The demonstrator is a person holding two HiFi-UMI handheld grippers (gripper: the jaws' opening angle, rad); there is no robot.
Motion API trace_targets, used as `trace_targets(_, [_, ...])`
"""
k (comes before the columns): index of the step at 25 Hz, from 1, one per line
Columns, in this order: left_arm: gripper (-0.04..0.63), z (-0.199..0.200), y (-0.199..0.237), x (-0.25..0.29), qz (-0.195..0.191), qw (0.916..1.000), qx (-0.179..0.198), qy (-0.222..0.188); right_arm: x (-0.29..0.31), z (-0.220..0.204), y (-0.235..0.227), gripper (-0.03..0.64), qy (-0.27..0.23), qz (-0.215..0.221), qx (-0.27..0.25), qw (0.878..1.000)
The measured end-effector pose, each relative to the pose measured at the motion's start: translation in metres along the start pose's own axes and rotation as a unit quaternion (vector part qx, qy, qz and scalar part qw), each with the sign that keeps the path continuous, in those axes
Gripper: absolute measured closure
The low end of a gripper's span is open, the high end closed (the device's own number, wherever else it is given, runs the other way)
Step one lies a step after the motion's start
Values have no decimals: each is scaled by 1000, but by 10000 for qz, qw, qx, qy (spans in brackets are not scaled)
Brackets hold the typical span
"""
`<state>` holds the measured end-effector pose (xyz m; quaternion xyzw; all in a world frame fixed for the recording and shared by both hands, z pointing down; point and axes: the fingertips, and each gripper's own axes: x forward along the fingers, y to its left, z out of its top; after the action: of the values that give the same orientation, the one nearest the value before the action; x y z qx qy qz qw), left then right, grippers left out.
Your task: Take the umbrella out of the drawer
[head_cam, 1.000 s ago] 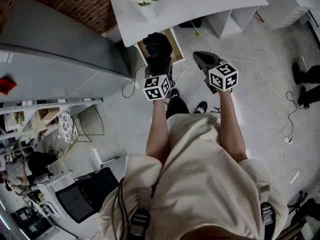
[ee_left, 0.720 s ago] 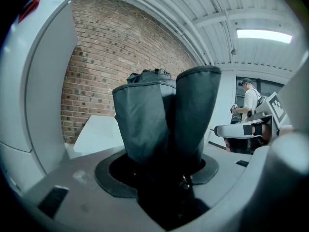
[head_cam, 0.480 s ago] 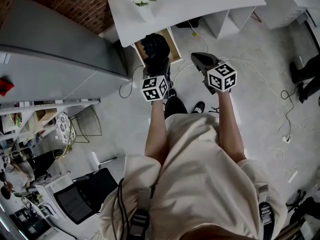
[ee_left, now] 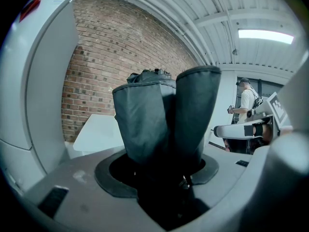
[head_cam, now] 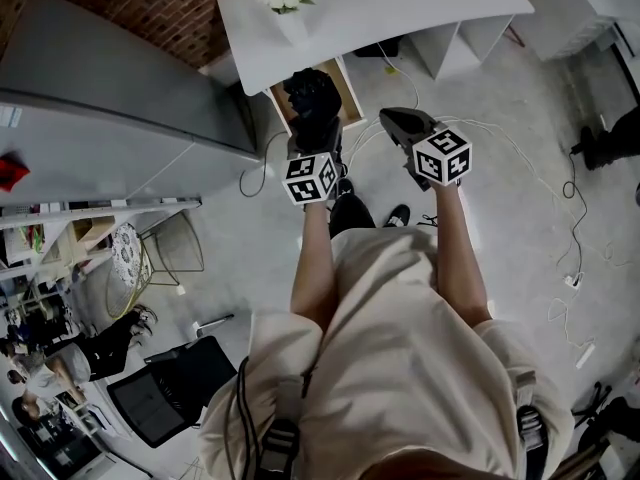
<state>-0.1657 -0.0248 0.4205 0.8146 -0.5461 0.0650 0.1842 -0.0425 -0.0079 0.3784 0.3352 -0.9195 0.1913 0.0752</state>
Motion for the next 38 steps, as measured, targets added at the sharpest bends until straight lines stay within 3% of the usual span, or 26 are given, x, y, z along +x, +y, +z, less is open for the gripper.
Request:
trace_targets(19, [347,4,-5,3,-143,9999,50,-13,-1,5,-1,549,-120,36,118,9999])
trace_targets(38, [347,4,-6,4,-106,9999,14,-25,0,4,5,549,38,155,-162,9997])
